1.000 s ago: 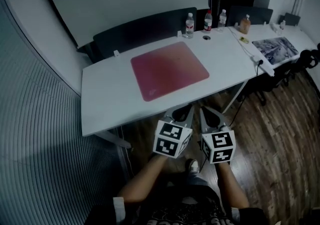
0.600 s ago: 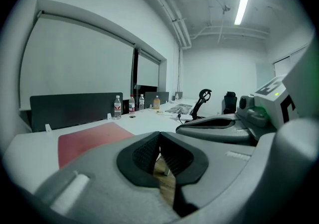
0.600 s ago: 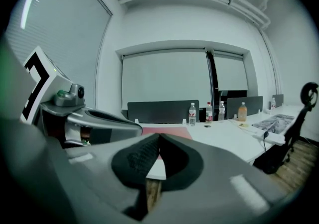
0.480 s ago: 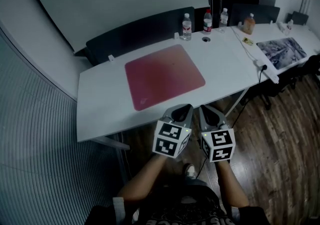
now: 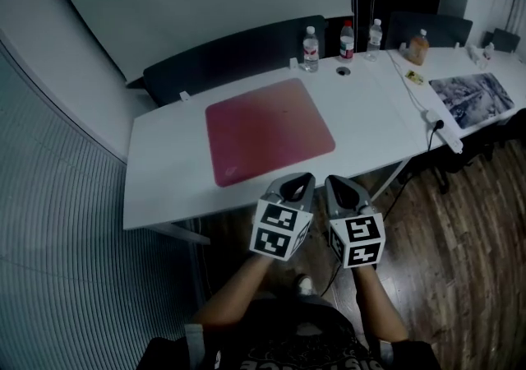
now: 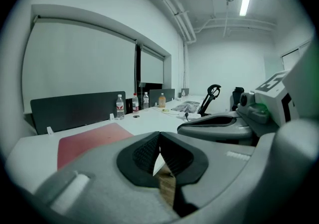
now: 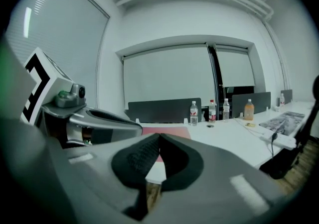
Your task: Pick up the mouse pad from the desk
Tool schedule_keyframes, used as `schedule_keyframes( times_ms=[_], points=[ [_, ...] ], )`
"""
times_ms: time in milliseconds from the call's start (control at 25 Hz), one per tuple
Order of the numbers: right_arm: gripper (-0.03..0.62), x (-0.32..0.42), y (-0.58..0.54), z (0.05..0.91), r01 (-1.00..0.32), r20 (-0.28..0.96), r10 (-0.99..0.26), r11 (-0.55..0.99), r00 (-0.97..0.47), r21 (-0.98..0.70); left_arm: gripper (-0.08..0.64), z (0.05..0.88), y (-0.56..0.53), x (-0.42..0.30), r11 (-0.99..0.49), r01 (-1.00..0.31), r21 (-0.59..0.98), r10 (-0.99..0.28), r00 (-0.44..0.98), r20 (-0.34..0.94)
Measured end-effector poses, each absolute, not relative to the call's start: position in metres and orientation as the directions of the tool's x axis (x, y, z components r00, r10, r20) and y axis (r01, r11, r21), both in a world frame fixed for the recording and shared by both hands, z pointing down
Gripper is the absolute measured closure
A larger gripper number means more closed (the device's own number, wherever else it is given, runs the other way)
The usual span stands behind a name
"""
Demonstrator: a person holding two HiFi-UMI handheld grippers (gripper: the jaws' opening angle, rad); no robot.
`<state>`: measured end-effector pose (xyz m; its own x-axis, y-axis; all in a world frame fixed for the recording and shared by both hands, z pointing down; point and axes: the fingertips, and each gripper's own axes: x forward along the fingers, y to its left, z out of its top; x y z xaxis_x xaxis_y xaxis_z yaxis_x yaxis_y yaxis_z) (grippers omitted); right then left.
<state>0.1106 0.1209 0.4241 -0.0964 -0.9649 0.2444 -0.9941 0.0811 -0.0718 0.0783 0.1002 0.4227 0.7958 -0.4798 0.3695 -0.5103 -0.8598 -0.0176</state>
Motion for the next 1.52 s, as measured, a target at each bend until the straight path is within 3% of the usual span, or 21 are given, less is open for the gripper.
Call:
schedule_keyframes(
  times_ms=[760, 1520],
  points=[
    [0.591, 0.086, 0.058, 0.421, -0.973, 0.214, -0.949, 0.226, -0.231, -0.049, 0.554, 0.423, 0.038, 0.045, -0.781, -0.624, -0.033, -0.590, 0.718, 0.369],
    [0.591, 0.047, -0.088, 0.445, -0.949, 0.296, -0.903, 0.313, -0.310, -0.039, 0.554, 0.449, -0.106, -0.004, -0.710, -0.704, 0.038, -0.635, 0.662, 0.399]
  ],
)
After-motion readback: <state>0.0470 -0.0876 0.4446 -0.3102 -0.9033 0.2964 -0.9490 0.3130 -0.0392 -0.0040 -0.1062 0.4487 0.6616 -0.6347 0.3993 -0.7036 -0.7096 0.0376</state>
